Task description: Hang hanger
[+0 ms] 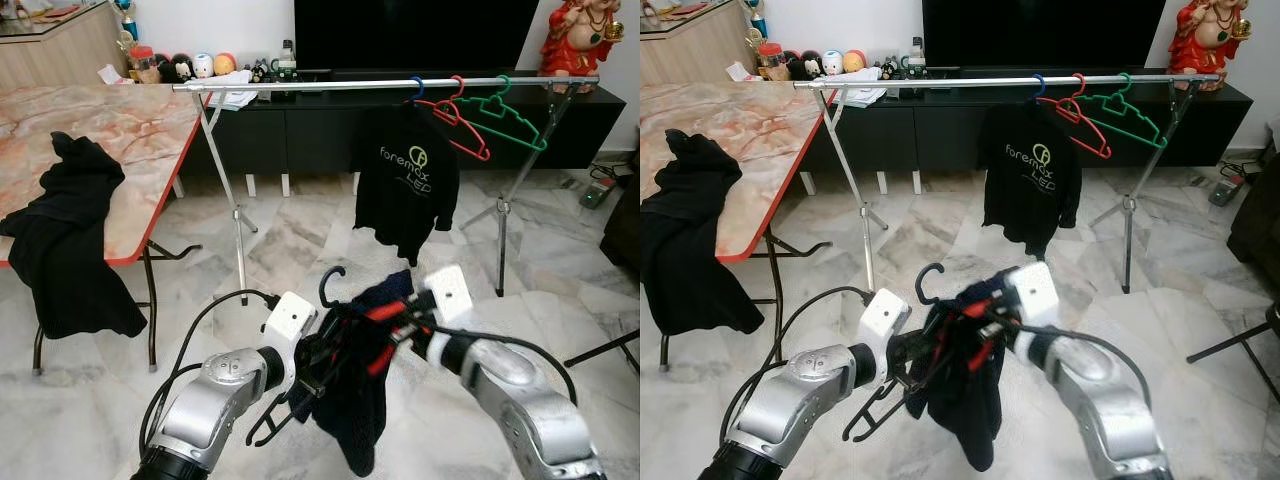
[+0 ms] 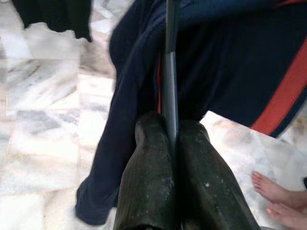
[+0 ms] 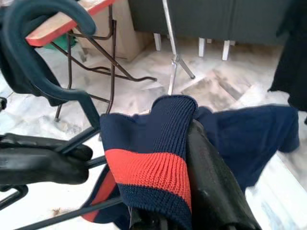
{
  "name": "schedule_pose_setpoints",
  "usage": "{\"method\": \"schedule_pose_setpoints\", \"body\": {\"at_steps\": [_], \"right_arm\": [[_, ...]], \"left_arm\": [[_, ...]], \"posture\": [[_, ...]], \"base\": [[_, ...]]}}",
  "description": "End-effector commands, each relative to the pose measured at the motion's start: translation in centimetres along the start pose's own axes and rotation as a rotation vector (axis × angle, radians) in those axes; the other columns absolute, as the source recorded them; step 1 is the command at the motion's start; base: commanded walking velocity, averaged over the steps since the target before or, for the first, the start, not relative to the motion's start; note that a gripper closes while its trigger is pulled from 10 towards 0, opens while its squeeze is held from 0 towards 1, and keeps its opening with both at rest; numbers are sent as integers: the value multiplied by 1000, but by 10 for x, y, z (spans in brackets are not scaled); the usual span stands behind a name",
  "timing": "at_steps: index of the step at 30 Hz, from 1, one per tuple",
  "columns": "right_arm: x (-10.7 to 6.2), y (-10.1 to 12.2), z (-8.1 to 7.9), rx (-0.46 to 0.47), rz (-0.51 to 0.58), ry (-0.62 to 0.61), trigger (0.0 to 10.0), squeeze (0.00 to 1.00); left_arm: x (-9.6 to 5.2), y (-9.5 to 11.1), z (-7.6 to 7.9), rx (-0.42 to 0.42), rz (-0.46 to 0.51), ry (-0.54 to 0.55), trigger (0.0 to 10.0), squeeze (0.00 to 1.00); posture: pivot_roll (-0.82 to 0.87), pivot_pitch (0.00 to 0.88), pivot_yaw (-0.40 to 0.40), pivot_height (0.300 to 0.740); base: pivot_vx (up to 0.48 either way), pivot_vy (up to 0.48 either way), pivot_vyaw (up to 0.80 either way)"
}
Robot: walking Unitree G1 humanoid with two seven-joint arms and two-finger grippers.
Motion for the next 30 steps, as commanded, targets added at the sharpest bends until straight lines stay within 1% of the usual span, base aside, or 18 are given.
{"method": "schedule_pose_setpoints", "body": {"at_steps": [1,2,3,5,7,10,12,17,20,21,22,23,24,30], "right_arm": [[0,11,-1,-1,44,10,10000,0],[0,11,-1,-1,44,10,10000,0],[1,15,-5,-4,65,27,10000,0],[3,23,-12,-1,98,59,10000,0],[4,26,-14,-5,104,65,10000,0],[4,34,-13,-1,146,60,10000,0],[5,42,-11,7,180,55,10000,0],[5,42,-16,-8,163,86,10000,0],[6,34,-16,-29,124,91,10000,0],[6,30,-14,-36,104,80,10000,224],[7,28,-13,-38,91,72,10000,518],[7,28,-13,-39,88,71,10000,518],[7,29,-13,-41,91,73,10000,1000],[4,27,-17,-47,87,91,10000,1000]], "left_arm": [[-4,14,8,19,64,-60,10000,0],[-4,14,8,19,64,-60,10000,0],[-4,12,11,22,56,-79,10000,0],[-4,10,12,19,49,-78,10000,0],[-4,10,12,17,49,-78,10000,0],[-4,10,14,10,49,-91,10000,0],[-4,8,18,9,42,-111,10000,0],[-4,7,19,5,42,-118,10000,0],[-5,7,19,5,41,-120,10000,0],[-5,7,20,5,40,-123,10000,0],[-5,7,20,7,39,-125,10000,0],[-5,7,20,7,39,-125,10000,0],[-5,7,20,8,39,-125,10000,0],[-5,8,20,9,40,-128,10000,0]], "posture": [[48,89,12,740],[48,89,12,740],[50,89,14,740],[51,88,12,740],[52,88,12,740],[52,88,12,740],[50,89,8,740],[50,88,7,740],[51,87,6,740],[52,86,7,740],[52,86,7,740],[52,86,7,740],[51,82,8,740],[48,80,9,740]], "base": [[0,0,0],[0,0,0],[0,0,0],[0,0,0],[0,0,0],[0,0,0],[0,0,0],[0,0,0],[0,0,0],[0,0,0],[0,0,0],[0,0,0],[0,0,0],[0,0,0]]}}
Point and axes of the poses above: a point about 5 cm out from each wrist's last joint towards the gripper, its own x axis pointing out of the wrist towards the gripper, its own y axis along the axis of the wrist's last joint, z = x × y, the point moved 4 cm from there along x, pointing out of the wrist towards the gripper, and after that the axes turned 6 degrees about -x, right-handed, at the moved point
